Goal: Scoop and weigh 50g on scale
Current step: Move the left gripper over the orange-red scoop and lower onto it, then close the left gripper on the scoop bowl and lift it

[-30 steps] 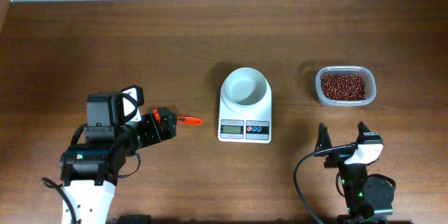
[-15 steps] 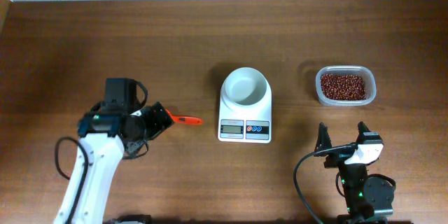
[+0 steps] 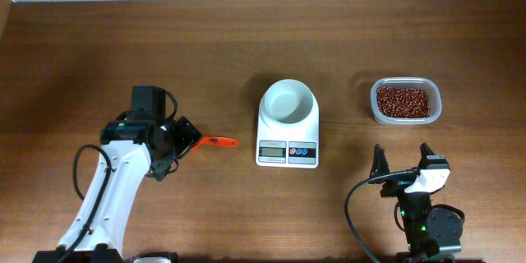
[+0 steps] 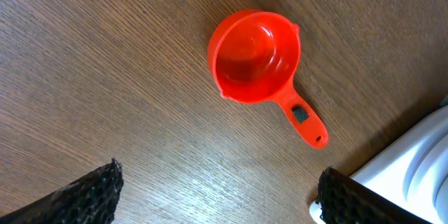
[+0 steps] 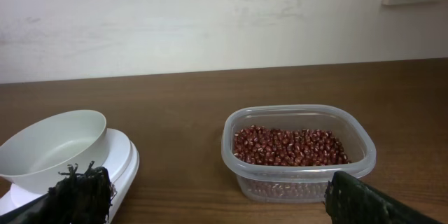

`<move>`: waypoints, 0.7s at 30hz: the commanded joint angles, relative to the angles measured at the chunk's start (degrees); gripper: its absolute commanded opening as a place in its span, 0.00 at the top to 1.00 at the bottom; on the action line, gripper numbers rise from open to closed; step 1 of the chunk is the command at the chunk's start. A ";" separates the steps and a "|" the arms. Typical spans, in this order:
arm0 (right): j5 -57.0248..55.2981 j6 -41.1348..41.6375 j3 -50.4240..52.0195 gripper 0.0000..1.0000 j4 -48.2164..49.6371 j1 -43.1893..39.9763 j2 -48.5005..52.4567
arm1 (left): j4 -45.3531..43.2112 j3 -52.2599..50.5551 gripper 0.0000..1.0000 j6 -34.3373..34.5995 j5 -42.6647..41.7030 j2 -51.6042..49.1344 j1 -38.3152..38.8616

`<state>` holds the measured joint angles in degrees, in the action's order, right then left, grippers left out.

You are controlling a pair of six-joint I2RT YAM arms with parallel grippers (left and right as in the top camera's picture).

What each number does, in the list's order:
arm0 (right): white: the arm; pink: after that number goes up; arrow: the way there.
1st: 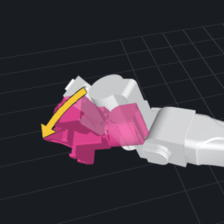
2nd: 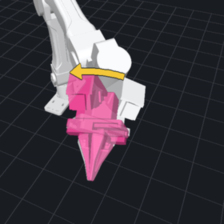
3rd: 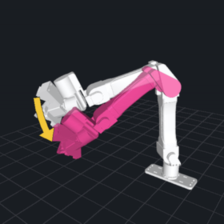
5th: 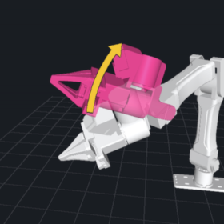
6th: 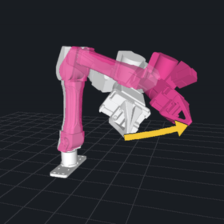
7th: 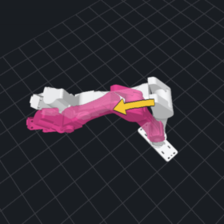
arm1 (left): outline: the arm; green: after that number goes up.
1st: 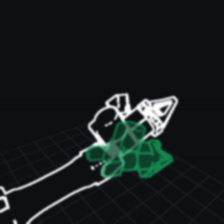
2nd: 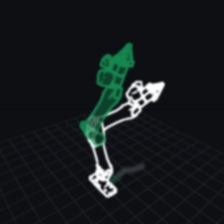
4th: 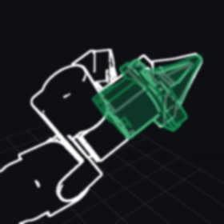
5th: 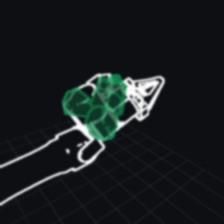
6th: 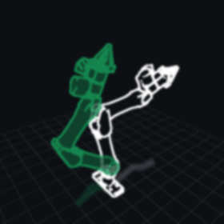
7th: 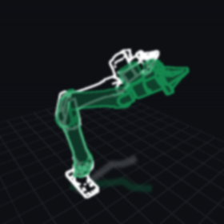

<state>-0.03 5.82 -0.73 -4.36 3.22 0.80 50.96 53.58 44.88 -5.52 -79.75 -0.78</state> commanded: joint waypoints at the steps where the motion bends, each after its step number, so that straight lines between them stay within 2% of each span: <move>1: -0.48 -0.04 0.42 0.01 -0.15 0.68 -0.59 | -0.20 0.63 0.08 0.74 0.87 -0.46 -0.09; 11: -0.48 -0.07 0.42 0.01 -0.15 0.68 -0.59 | -9.03 -5.88 0.10 2.45 0.90 -0.83 -0.09; 12: -0.48 -0.04 0.42 0.01 -0.15 0.68 -0.61 | -9.44 -5.92 0.14 2.45 0.92 -0.92 -0.09; 13: -0.48 -0.04 0.42 0.01 -0.15 0.68 -0.59 | -9.46 -5.99 0.27 3.50 1.57 -0.94 -0.09; 16: -0.48 -0.04 0.42 0.01 -0.15 0.68 -0.61 | -10.01 -8.39 0.29 12.39 5.16 -0.94 -0.09; 21: -0.48 -0.04 0.42 0.01 -0.15 0.68 -0.59 | -17.51 -12.98 0.36 13.42 5.57 -0.98 -0.09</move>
<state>-0.03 5.80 -0.73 -4.36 3.22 0.80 36.23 43.00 55.99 -1.43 -80.27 -0.78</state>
